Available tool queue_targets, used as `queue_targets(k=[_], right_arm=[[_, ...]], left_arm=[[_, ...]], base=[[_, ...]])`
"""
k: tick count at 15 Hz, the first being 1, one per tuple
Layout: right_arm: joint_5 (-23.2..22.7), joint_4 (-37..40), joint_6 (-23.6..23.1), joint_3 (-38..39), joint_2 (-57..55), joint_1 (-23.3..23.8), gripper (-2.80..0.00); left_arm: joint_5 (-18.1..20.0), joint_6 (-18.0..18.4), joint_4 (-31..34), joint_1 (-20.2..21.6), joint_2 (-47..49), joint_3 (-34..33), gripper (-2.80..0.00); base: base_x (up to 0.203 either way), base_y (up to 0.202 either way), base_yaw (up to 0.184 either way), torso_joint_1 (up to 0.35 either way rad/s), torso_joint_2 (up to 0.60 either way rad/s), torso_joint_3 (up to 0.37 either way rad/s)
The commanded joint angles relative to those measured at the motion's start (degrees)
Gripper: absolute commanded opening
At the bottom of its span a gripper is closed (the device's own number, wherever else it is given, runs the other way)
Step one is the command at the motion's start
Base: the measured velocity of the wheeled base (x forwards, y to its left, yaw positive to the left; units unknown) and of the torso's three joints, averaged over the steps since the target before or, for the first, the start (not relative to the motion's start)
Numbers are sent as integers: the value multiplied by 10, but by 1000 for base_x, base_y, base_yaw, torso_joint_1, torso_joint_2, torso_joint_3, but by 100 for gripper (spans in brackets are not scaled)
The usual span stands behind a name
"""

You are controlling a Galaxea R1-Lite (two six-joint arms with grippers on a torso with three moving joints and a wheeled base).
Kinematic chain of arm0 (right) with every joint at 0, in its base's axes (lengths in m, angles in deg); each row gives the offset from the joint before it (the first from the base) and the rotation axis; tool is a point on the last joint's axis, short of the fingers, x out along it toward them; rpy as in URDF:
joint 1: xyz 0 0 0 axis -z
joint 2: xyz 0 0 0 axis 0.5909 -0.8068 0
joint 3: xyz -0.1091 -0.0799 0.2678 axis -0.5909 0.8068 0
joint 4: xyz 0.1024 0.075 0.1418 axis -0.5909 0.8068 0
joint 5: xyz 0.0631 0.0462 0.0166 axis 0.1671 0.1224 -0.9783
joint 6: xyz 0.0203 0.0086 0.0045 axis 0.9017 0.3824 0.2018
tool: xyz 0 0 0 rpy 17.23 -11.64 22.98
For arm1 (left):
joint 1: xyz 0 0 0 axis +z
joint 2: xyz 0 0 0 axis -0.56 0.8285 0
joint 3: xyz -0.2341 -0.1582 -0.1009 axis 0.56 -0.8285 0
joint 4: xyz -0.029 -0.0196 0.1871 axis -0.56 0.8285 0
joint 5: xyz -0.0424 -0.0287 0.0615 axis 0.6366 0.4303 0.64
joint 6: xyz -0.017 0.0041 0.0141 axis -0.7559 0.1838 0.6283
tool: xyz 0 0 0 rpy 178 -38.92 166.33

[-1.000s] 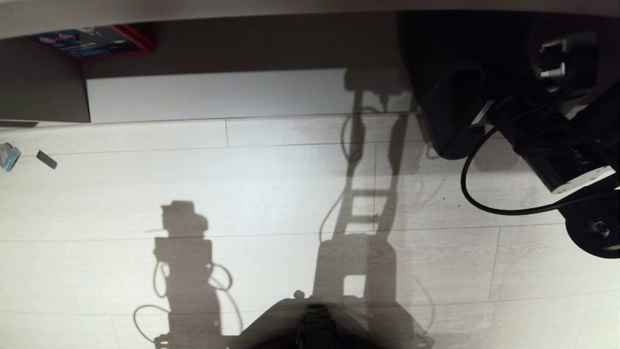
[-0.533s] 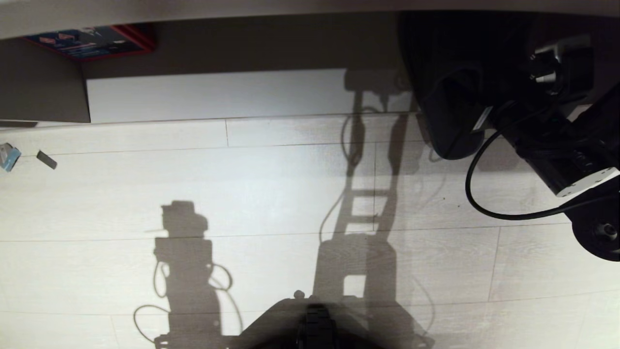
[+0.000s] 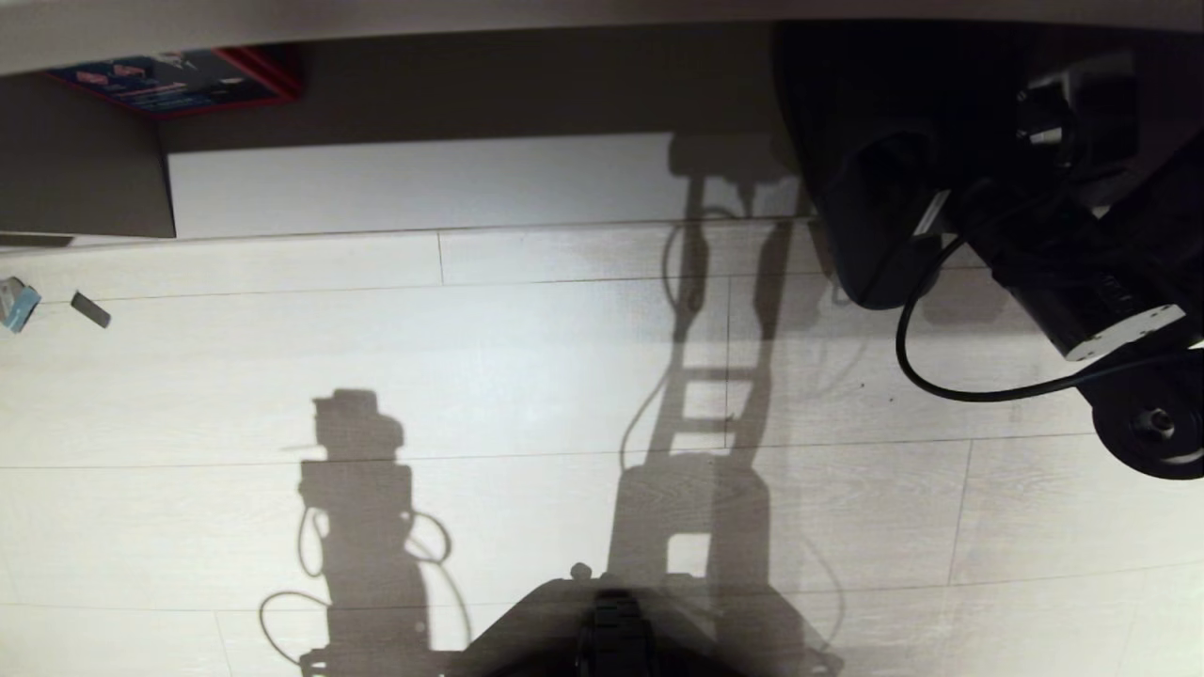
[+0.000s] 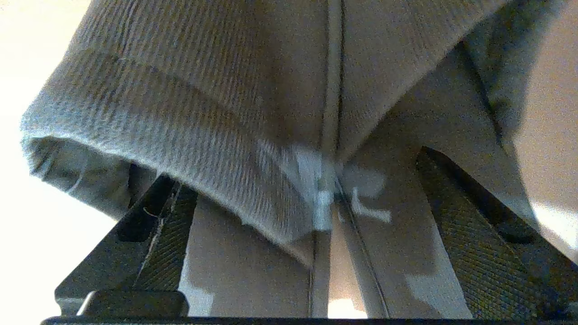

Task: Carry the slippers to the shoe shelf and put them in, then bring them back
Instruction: Pick up the slippers in the shoe cabinet

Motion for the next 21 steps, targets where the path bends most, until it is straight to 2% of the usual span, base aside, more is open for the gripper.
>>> queue_targets(k=[1, 8, 9, 21], right_arm=[[-4, -6, -1, -36, -32, -2, 0], [-22, -9, 0, -109, -61, -11, 0], [-23, -12, 0, -113, -68, -11, -280], [-25, -11, -2, -105, -54, -16, -280]], left_arm=[[0, 0, 0, 0, 0, -4, -280], [1, 0, 0, 0, 0, -4, -280], [0, 0, 0, 0, 0, -4, -280], [0, -3, -1, 0, 0, -4, -280]], base=[[0, 0, 0, 0, 0, 0], [0, 0, 0, 0, 0, 0], [0, 0, 0, 0, 0, 0], [0, 0, 0, 0, 0, 0]])
